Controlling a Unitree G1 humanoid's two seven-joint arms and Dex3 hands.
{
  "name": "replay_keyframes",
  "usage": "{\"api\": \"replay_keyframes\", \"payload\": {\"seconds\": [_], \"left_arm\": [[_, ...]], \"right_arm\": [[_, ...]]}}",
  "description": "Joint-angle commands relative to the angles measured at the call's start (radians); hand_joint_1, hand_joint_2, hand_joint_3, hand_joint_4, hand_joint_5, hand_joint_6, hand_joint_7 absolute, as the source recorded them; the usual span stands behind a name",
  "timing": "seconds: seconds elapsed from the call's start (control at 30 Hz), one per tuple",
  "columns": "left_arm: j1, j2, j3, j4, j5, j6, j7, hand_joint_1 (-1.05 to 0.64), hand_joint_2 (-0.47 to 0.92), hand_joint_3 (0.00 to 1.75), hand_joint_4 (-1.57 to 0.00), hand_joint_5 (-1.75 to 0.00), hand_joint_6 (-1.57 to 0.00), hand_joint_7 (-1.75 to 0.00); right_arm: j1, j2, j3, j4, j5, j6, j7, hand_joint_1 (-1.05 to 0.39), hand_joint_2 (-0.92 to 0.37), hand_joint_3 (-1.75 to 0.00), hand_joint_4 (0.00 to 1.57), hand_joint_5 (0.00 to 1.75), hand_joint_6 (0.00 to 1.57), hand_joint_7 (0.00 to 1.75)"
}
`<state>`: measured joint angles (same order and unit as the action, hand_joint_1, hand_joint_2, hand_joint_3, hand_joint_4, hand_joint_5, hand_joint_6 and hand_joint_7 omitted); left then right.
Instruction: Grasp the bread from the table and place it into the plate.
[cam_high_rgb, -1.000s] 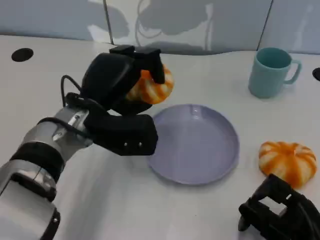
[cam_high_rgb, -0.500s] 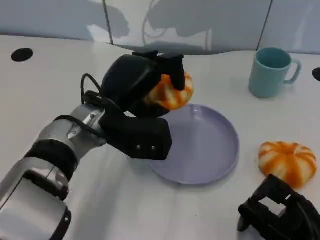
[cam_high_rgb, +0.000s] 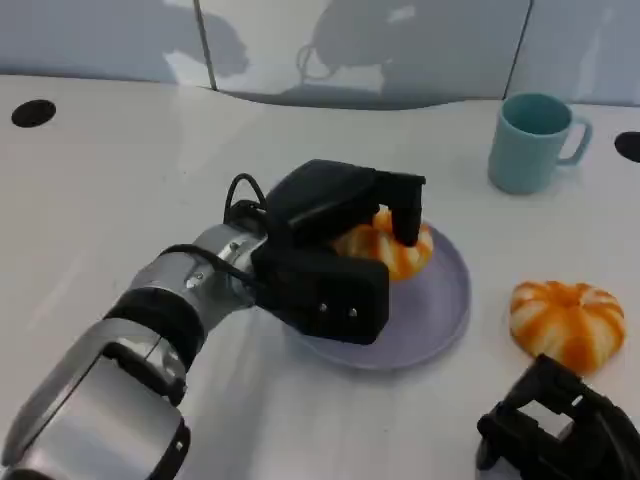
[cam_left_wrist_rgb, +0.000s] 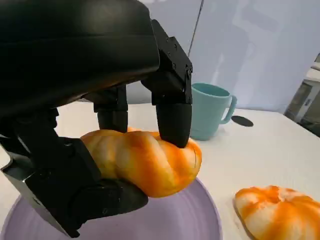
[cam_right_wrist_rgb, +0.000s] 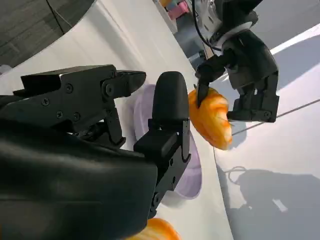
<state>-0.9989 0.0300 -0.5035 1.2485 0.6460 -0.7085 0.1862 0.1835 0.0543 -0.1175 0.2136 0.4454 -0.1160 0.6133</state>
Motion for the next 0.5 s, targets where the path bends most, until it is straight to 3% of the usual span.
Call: {"api": "replay_keyframes", "payload": {"seconds": [0.03,0.43,0.5], "left_arm": [[-0.018,0.017,0.004,0.002,-0.006,0.000,-0.012,-0.21,0.43,1.30,-0.94,-1.75,-0.80,-1.75],[-0.018,0.017,0.004,0.001,-0.008,0.000,-0.013,-0.21,0.42,1.31,-0.94,-1.75,-0.80,-1.75],[-0.011,-0.014,0.000,0.019,-0.018,0.018,-0.082,-0.22,0.43,1.31,-0.92,-1.75,-0.77,-1.75]], "right_arm": [[0.002,-0.010,-0.004,-0.012,0.008,-0.010,0.004,-0.66,-0.92,-0.11,0.75,1.58,0.66,1.41],[0.002,-0.010,-0.004,-0.012,0.008,-0.010,0.004,-0.66,-0.92,-0.11,0.75,1.58,0.66,1.41],[0.013,-0.007,0.003,-0.030,0.007,0.000,-0.002,-0.67,-0.92,-0.10,0.77,1.57,0.67,1.40]]}}
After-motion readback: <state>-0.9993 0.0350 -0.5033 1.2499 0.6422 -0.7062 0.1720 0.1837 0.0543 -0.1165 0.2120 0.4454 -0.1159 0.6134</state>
